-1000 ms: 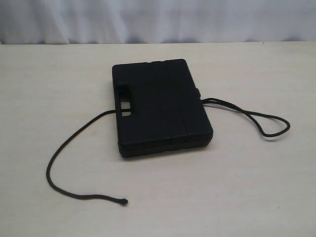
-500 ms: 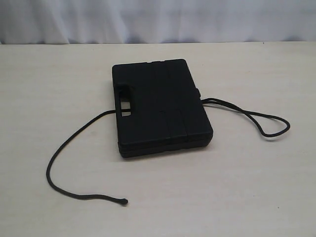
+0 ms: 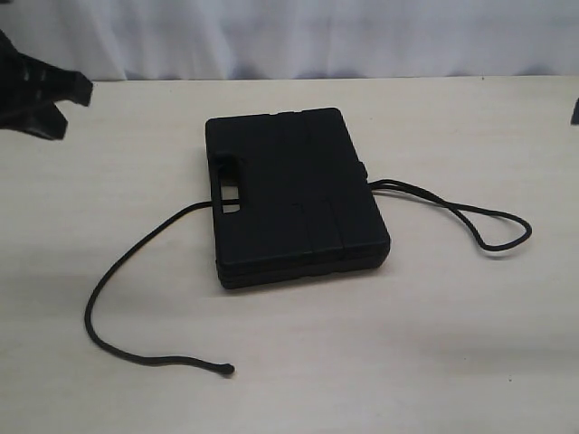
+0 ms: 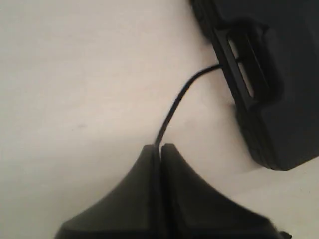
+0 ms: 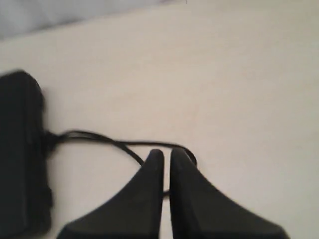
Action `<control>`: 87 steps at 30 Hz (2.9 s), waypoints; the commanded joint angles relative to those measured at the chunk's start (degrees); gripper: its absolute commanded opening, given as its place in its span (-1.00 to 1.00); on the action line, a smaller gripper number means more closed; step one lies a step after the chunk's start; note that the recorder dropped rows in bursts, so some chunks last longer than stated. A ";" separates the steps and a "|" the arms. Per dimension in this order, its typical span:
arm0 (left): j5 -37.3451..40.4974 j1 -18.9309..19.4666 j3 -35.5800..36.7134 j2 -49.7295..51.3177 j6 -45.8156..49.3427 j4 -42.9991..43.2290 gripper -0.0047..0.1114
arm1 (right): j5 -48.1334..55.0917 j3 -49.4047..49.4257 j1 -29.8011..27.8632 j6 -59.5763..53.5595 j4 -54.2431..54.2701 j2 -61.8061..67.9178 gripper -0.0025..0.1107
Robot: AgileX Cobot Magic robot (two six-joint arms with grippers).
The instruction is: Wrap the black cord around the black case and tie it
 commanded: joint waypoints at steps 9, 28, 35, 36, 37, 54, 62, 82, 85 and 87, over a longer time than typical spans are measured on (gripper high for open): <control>-17.91 -13.15 -0.72 15.66 3.31 -2.23 -0.35 | 9.19 -5.36 -0.20 -6.70 0.32 12.75 -0.88; -33.70 -14.00 -1.14 28.48 -1.07 -8.38 -0.13 | 5.70 -5.36 -0.20 -13.99 10.31 12.85 -0.88; -32.82 -15.62 -4.45 31.89 -1.07 -8.45 -0.13 | 5.22 -5.36 -0.20 -13.99 10.32 12.85 -0.88; -32.54 -15.62 -4.93 32.56 -1.07 -8.45 -0.13 | 5.22 -5.36 -0.20 -13.99 10.32 12.85 -0.88; -32.25 -15.62 -5.08 33.01 -1.07 -8.42 -0.13 | 5.22 -5.36 -0.20 -13.99 10.32 12.85 -0.88; -37.03 -16.70 -5.02 35.75 -1.42 -11.09 -0.13 | 2.89 -4.77 -0.20 -14.63 12.85 12.85 -0.88; -37.37 -16.70 -5.02 37.19 -1.42 -13.30 -0.40 | 0.49 -3.20 -0.20 -15.75 13.30 12.85 -0.88; -35.29 -16.70 -5.02 24.15 -1.42 -17.48 -0.92 | 1.56 -3.31 5.94 -51.20 37.09 4.39 -0.75; -35.53 -16.60 -5.15 22.36 -1.42 -17.61 -0.92 | -0.86 -1.94 14.42 -51.20 33.24 1.27 -0.75; -34.80 -16.50 -5.75 21.64 -1.42 -17.61 -0.92 | -3.53 -0.37 19.90 -51.20 28.72 -0.58 -0.75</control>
